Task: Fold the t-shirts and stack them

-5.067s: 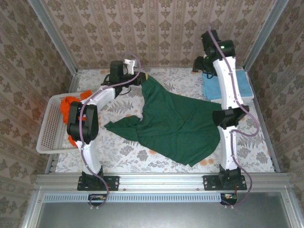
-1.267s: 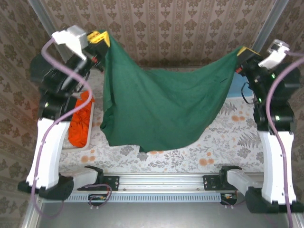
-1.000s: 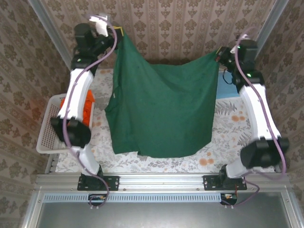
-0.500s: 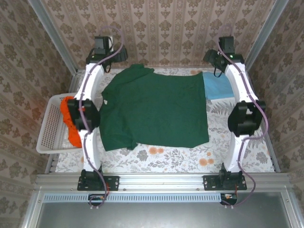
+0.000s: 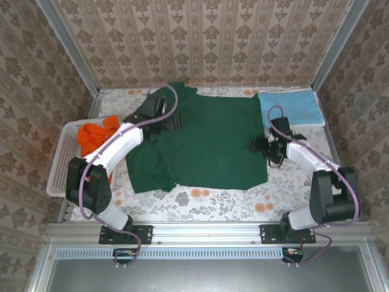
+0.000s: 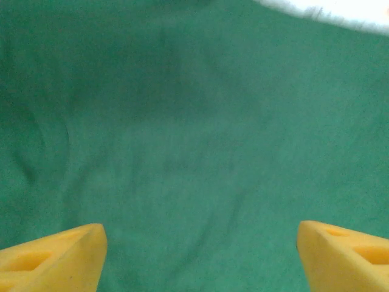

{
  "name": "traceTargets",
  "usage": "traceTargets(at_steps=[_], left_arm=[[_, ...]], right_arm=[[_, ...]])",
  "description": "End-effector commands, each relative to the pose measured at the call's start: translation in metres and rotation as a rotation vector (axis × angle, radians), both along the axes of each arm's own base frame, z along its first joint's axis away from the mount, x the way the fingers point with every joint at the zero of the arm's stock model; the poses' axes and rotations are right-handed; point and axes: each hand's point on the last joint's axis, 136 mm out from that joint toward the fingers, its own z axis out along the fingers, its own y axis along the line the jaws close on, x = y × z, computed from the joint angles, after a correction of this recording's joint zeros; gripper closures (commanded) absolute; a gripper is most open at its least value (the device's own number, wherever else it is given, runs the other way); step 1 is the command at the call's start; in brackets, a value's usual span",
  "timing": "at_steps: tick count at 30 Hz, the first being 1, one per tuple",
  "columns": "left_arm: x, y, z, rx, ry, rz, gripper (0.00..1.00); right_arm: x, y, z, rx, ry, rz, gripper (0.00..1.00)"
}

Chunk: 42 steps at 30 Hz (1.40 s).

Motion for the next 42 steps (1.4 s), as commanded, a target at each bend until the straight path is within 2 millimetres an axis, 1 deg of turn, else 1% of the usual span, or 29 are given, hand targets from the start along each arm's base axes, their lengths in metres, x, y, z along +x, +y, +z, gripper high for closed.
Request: traceTargets(at_steps=[1, 3, 5, 7, 9, 14, 16, 18, 21, 24, 26, 28, 30, 33, 35, 38, 39, 42], left_arm=[[-0.056, 0.011, -0.029, -0.028, 0.127, 0.035, 0.19], [-0.08, 0.025, -0.047, 0.009, 0.183, 0.06, 0.21], [-0.099, 0.041, -0.057, 0.058, 0.199, 0.085, 0.23], [-0.113, 0.054, -0.062, 0.088, 0.209, 0.11, 0.24], [-0.124, 0.066, -0.066, 0.113, 0.208, 0.146, 0.29], [-0.151, 0.084, -0.071, 0.104, 0.205, 0.193, 0.32], [-0.16, 0.094, -0.073, 0.123, 0.201, 0.213, 0.36], [-0.167, 0.104, -0.073, 0.147, 0.191, 0.231, 0.37], [-0.176, 0.112, -0.077, 0.157, 0.194, 0.244, 0.4], [-0.185, 0.12, -0.084, 0.179, 0.213, 0.268, 0.48], [-0.19, 0.119, -0.092, 0.161, 0.233, 0.277, 0.49], [-0.194, 0.12, -0.099, 0.149, 0.248, 0.289, 0.49], [-0.195, 0.114, -0.107, 0.123, 0.259, 0.279, 0.48], [-0.194, 0.11, -0.119, 0.113, 0.286, 0.285, 0.54], [-0.195, 0.111, -0.123, 0.124, 0.304, 0.294, 0.6], [-0.193, 0.111, -0.129, 0.12, 0.288, 0.298, 0.62], [-0.191, 0.113, -0.13, 0.123, 0.279, 0.306, 0.64], [-0.187, 0.112, -0.129, 0.11, 0.259, 0.314, 0.81]], right_arm=[[-0.023, -0.01, 0.006, -0.037, -0.019, -0.032, 0.2], [-0.04, -0.014, -0.001, -0.047, 0.02, -0.053, 0.23], [-0.056, -0.011, -0.006, -0.03, 0.057, -0.061, 0.26], [-0.066, -0.006, -0.008, -0.01, 0.054, -0.066, 0.29], [-0.074, -0.001, -0.008, -0.006, 0.052, -0.056, 0.33], [-0.089, -0.003, -0.013, -0.079, 0.102, -0.047, 0.34], [-0.094, -0.005, -0.015, -0.086, 0.099, -0.069, 0.37], [-0.098, -0.002, -0.016, -0.073, 0.098, -0.077, 0.39], [-0.106, -0.002, -0.022, -0.086, 0.127, -0.072, 0.41], [-0.116, -0.001, -0.032, -0.084, 0.16, -0.064, 0.44], [-0.12, 0.003, -0.039, -0.07, 0.184, -0.057, 0.46], [-0.12, 0.005, -0.043, -0.063, 0.197, -0.055, 0.47], [-0.117, 0.006, -0.046, -0.064, 0.197, -0.052, 0.51], [-0.113, 0.005, -0.05, -0.075, 0.207, -0.061, 0.56], [-0.111, 0.008, -0.051, -0.068, 0.204, -0.063, 0.61], [-0.109, 0.01, -0.051, -0.069, 0.196, -0.057, 0.68], [-0.108, 0.009, -0.051, -0.07, 0.189, -0.059, 0.71], [-0.106, 0.01, -0.051, -0.072, 0.182, -0.054, 0.88]])
